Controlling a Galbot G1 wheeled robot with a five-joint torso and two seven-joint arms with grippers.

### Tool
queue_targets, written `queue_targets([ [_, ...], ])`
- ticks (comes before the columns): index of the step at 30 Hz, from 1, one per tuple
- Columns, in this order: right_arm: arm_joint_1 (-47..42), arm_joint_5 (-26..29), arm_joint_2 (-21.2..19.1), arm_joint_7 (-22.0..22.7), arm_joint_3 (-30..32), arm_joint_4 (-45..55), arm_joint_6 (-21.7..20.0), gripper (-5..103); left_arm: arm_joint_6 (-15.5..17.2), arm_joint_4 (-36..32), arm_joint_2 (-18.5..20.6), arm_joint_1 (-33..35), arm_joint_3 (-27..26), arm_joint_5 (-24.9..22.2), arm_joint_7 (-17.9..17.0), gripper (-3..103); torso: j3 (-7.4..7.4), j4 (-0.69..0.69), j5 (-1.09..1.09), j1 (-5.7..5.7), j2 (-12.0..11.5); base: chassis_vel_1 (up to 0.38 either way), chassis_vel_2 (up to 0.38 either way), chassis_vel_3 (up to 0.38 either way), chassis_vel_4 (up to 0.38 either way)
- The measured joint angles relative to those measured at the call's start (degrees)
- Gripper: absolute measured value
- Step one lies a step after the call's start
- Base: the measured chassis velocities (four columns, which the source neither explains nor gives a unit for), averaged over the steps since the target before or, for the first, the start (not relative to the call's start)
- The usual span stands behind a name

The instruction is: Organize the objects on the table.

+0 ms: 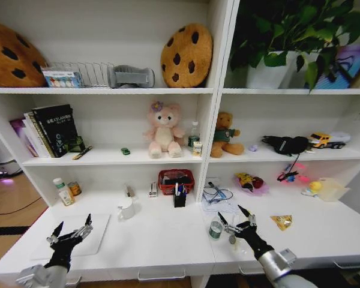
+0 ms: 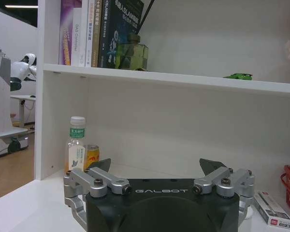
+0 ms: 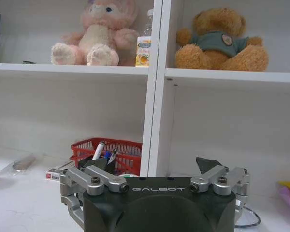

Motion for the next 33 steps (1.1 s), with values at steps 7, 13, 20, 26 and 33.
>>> queue_targets([
  [7, 3.7, -0.7, -0.5, 0.0, -3.7, -2.6, -0.6, 100, 0.0, 0.0, -0.2, -0.1, 0.0, 0.2, -0.1, 100, 0.00, 0.00, 0.00, 0.00, 0.0, 0.000, 0.000, 0.000, 0.000],
  [13, 6.3, -0.6, -1.3, 0.3, -5.7, -4.6, -0.9, 100, 0.2, 0.0, -0.5, -0.3, 0.1, 0.5, -0.3, 100, 0.00, 0.00, -0.01, 0.00, 0.0, 0.000, 0.000, 0.000, 0.000],
  [20, 8.2, -1.0, -1.7, 1.0, -7.7, -6.4, -1.1, 98, 0.4, 0.0, -0.6, -0.5, 0.1, 0.4, -0.5, 100, 0.00, 0.00, -0.01, 0.00, 0.0, 0.000, 0.000, 0.000, 0.000],
  [26, 8.8, -1.4, -1.7, 1.1, -8.7, -6.9, -1.1, 83, 0.5, 0.1, -0.8, -0.5, 0.2, 0.1, -0.7, 100, 0.00, 0.00, -0.01, 0.00, 0.0, 0.000, 0.000, 0.000, 0.000],
  [33, 8.1, -2.8, -1.5, 1.2, -8.7, -6.1, -0.7, 50, 0.8, 0.1, -0.4, -0.6, 0.2, -0.4, -1.0, 100, 0.00, 0.00, -0.01, 0.00, 0.0, 0.000, 0.000, 0.000, 0.000],
])
